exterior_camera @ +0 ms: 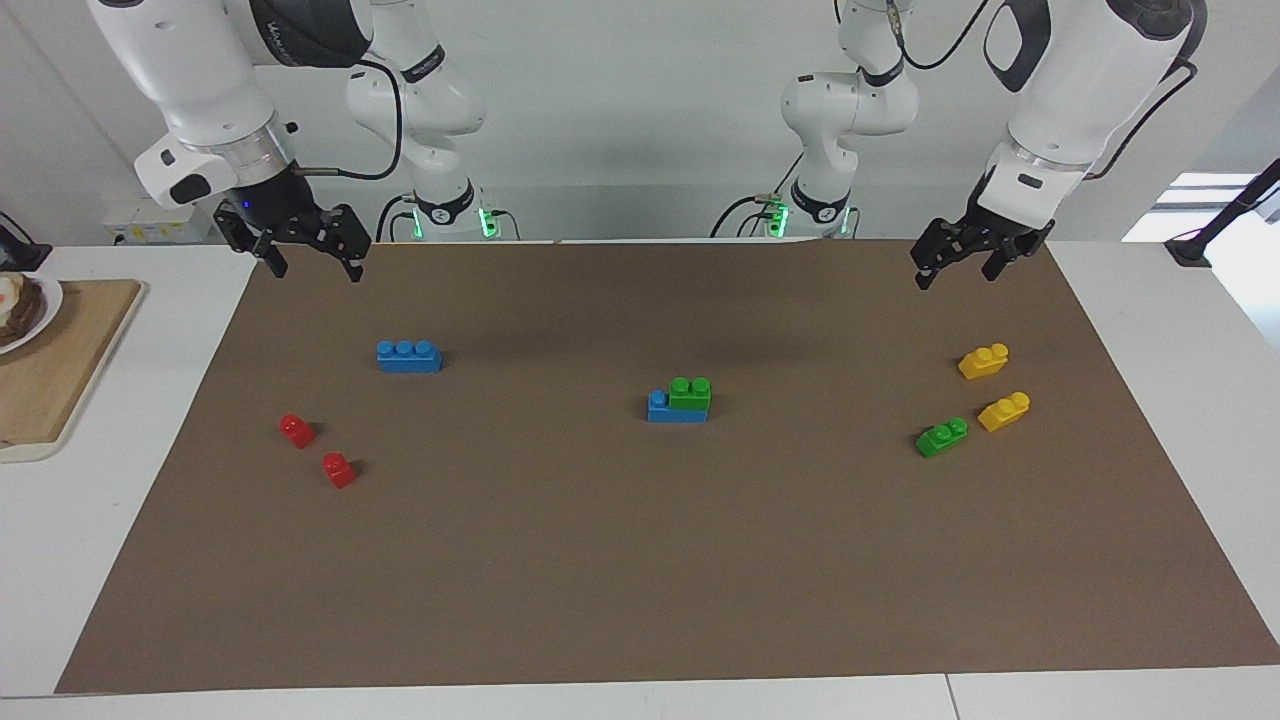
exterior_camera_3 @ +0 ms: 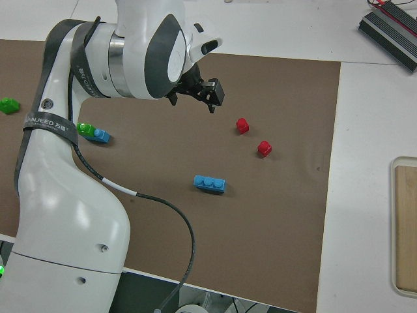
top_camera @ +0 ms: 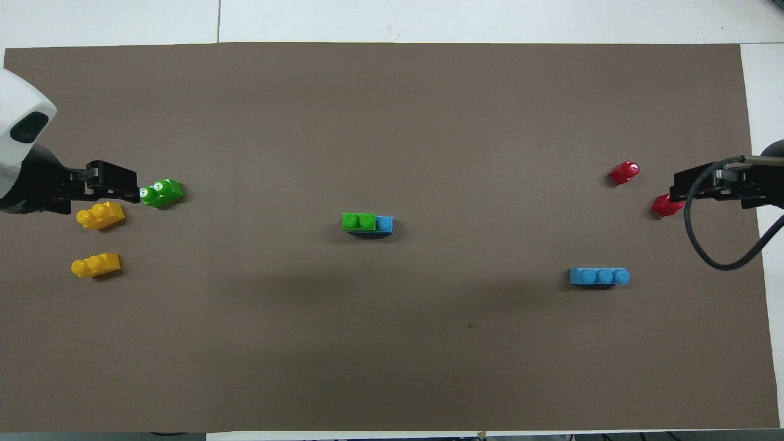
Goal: Remove green block with left arm and hold with right
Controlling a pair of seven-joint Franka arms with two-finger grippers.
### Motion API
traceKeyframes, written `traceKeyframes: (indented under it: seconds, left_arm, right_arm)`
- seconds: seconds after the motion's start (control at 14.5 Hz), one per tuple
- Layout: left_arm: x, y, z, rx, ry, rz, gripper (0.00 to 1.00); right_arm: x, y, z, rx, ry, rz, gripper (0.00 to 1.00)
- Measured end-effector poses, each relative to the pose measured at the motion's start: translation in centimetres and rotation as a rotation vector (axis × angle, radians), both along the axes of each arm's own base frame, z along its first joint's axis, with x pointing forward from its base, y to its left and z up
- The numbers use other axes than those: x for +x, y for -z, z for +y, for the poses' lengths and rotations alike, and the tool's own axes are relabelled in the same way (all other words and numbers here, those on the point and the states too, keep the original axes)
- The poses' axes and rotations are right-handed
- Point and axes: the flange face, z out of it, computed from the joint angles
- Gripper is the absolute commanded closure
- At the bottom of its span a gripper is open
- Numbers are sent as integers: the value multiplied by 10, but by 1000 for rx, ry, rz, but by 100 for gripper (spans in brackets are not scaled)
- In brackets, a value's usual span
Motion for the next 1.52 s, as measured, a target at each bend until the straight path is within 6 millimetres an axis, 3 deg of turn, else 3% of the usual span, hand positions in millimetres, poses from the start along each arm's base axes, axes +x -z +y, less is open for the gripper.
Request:
traceKeyframes:
  seconds: [0.69,1.03,1.31,1.52]
  left_arm:
    - [-7,-6,1,1,-4,11,0]
    - [-8,-2,-4,-17,-128,27,0]
    - [-11,-1,-43,-38,-263,24,0]
    - [-9,12,-72,-28,-358,39,0]
  right_arm:
    - [0,0,0,0,0,0,0]
    - [0,0,0,0,0,0,0]
    - [0,0,0,0,0,0,0]
    - [0,0,0,0,0,0,0]
